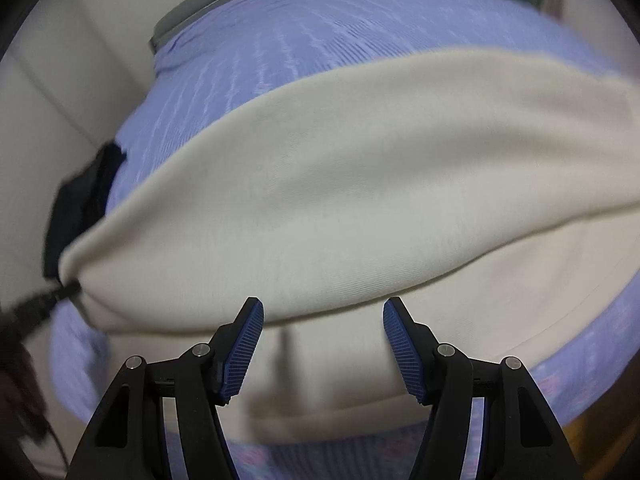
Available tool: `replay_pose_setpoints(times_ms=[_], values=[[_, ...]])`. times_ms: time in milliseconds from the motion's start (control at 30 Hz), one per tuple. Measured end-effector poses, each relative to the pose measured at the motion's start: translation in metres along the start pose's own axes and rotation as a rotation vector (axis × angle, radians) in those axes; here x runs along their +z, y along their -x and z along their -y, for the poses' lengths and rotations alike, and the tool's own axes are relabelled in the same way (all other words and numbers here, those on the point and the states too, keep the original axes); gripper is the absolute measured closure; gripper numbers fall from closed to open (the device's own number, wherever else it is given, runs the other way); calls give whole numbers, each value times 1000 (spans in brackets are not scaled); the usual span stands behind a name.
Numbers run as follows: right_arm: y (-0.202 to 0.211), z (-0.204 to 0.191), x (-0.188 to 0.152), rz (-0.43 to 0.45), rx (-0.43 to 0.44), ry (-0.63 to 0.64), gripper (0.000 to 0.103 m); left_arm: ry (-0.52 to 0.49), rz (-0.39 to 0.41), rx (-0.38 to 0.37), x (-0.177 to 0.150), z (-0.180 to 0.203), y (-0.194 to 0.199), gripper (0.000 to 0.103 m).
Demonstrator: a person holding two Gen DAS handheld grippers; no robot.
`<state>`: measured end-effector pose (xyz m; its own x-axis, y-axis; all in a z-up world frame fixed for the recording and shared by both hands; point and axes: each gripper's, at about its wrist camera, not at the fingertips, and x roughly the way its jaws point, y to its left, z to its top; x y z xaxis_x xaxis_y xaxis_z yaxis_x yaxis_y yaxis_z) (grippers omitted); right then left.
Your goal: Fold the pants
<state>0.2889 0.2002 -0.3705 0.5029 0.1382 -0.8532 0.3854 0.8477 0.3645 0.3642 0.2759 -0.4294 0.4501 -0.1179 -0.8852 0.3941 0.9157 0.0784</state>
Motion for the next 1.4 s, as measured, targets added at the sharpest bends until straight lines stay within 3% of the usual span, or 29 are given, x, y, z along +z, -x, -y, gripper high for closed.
replay_pose_setpoints(times_ms=[267, 300, 367, 400, 500, 800, 933, 1167, 1300, 1400], values=[[-21, 17, 4, -8, 107, -179, 40, 2, -1, 27, 0, 5, -1, 94], [-24, 16, 7, -5, 106, -186, 44, 4, 0, 31, 0, 5, -1, 94], [-31, 15, 10, -20, 104, -202, 66, 9, 3, 38, -1, 6, -2, 94], [-33, 15, 10, -32, 101, -213, 83, 13, 6, 43, -2, 8, -2, 94], [-30, 13, 9, -22, 87, -241, 93, 29, 13, 62, -4, 12, 1, 94], [37, -11, 13, 27, 77, -136, 95, 82, 53, 59, -4, 10, 56, 94], [68, -14, 16, 23, 90, -72, 95, 59, 18, 27, -9, 15, 77, 94], [61, 6, -15, -83, 48, -70, 95, 63, -98, 14, -56, 28, 40, 94], [38, 15, -30, -99, 7, -56, 95, 85, -98, 5, -75, 31, 11, 94], [18, 21, -31, -118, -10, -57, 95, 100, -79, 9, -82, 30, 7, 88]])
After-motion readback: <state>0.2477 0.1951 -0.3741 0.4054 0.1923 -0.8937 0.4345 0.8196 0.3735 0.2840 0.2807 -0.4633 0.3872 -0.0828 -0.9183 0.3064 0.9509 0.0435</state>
